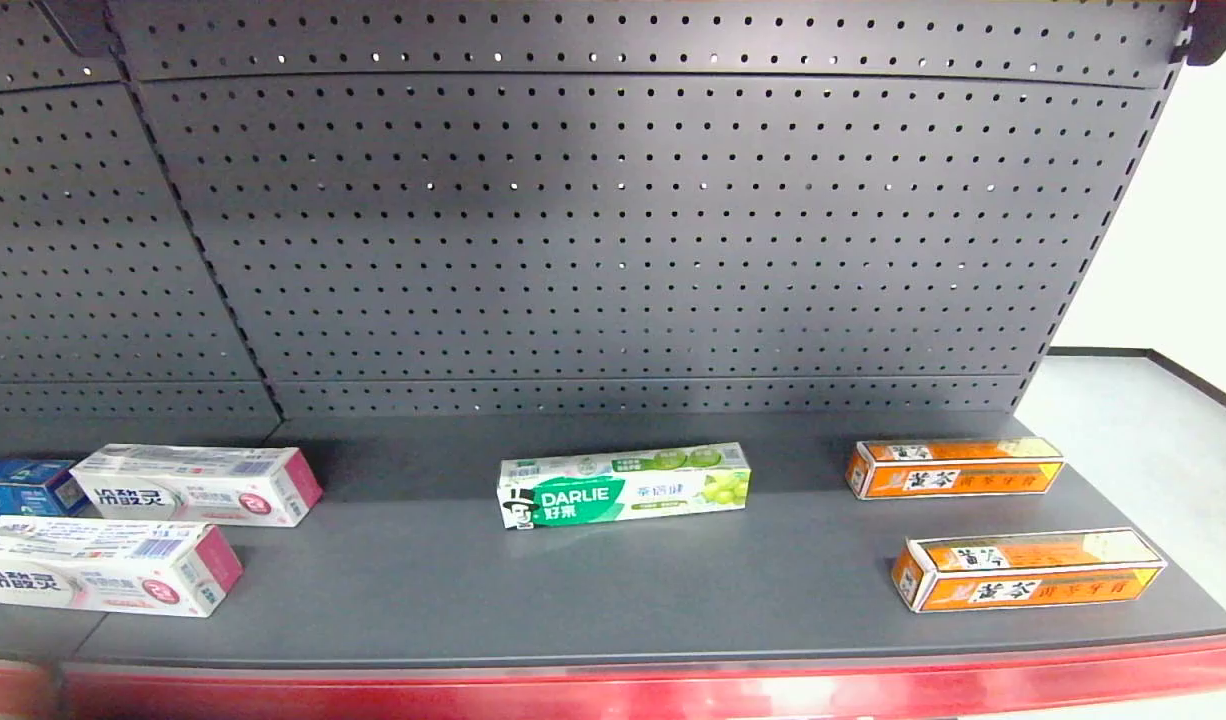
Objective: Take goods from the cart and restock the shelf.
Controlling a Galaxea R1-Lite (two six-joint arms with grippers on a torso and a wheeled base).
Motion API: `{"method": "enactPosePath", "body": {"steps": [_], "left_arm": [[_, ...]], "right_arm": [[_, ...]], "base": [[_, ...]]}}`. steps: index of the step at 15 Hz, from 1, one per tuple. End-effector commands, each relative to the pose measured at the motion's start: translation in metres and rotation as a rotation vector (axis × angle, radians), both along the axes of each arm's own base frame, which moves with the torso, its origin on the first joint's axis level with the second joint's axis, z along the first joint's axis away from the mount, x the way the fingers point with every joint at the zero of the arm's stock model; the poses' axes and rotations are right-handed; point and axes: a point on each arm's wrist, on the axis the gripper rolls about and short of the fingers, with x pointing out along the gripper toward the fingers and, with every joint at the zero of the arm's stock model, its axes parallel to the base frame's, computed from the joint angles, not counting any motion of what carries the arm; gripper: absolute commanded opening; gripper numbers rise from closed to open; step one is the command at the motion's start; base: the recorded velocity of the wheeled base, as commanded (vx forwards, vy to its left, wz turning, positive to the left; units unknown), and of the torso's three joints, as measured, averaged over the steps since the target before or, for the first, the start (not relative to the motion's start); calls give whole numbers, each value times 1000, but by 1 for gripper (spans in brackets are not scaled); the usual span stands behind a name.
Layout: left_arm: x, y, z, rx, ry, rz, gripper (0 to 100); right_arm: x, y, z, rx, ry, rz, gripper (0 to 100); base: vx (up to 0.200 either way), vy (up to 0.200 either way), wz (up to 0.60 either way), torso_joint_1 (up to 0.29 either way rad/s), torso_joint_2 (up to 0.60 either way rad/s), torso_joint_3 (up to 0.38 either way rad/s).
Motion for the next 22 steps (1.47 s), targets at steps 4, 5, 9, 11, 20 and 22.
{"method": "enactPosePath", "body": {"steps": [4, 5, 9, 11, 20, 22], "left_arm": [[0, 0, 0, 0, 0, 1, 100], [0, 0, 0, 0, 0, 1, 100], [0, 0, 0, 0, 0, 1, 100], [0, 0, 0, 0, 0, 1, 100], [0, 0, 0, 0, 0, 1, 100], [0, 0, 0, 0, 0, -1, 100]], "right_arm": [[0, 0, 0, -2, 0, 0, 100], [0, 0, 0, -2, 0, 0, 100], [0, 0, 0, -2, 0, 0, 100], [0, 0, 0, -2, 0, 0, 100], [0, 0, 0, -2, 0, 0, 100], [0, 0, 0, -2, 0, 0, 100]], "base": [[0, 0, -150, 2, 1, 1], [0, 0, -600, 2, 2, -2], [0, 0, -600, 7, 6, 1], [0, 0, -600, -2, 2, 7], [0, 0, -600, 3, 3, 4], [0, 0, -600, 2, 5, 2]]}}
